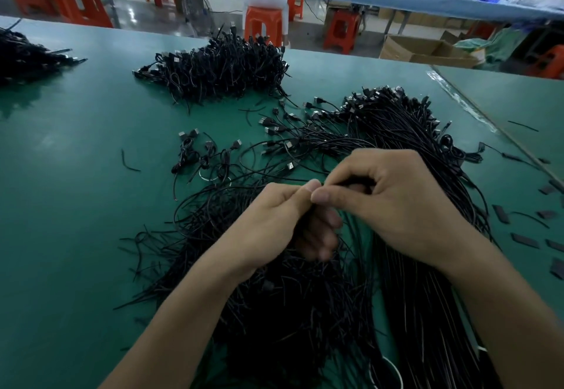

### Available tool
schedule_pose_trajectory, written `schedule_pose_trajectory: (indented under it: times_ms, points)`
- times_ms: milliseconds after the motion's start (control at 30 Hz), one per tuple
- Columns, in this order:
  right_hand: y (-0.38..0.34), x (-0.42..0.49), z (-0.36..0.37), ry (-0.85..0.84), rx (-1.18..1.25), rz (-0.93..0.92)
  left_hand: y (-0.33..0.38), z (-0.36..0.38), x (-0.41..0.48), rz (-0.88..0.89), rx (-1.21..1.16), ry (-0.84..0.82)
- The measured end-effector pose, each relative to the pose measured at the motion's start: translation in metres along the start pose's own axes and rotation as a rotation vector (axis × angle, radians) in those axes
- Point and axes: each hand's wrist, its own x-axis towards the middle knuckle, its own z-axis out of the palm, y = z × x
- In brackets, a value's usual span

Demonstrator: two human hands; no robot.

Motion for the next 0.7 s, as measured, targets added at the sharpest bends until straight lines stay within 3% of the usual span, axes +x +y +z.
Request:
schedule_pose_trajectory:
  times_ms: [100,167,267,367,467,567,633,700]
  points:
    - [0.005,0.002,0.003,0.107,0.108,0.035,0.004,-0.007,-0.002,-0.04,-0.133,-0.051]
    - [0.006,-0.001,0.009,0.085,0.094,0.092,0.005,-0.011,-0.001,-0.018,-0.363,-0.064]
    - [0.007,-0.009,0.023,-0.146,-0.013,0.156,0.005,-0.011,0.001,0.067,-0.673,-0.036]
    - [0.0,-0.019,0.033,-0.366,-0.086,0.174,0.004,-0.01,0.006,0.194,-0.767,0.079]
    - [-0.01,-0.023,0.032,-0.417,-0.125,0.086,0.0,-0.008,0.008,0.286,-0.59,0.257]
    - [-0.016,-0.017,0.022,-0.363,-0.108,0.0,-0.005,-0.007,0.007,0.264,-0.099,0.379]
    - [-0.014,-0.011,0.014,-0.249,-0.092,-0.039,-0.003,-0.003,0.004,0.189,0.168,0.256]
    - [-0.011,-0.007,0.007,-0.13,-0.046,-0.041,0.001,0.001,0.0,0.094,0.112,0.116]
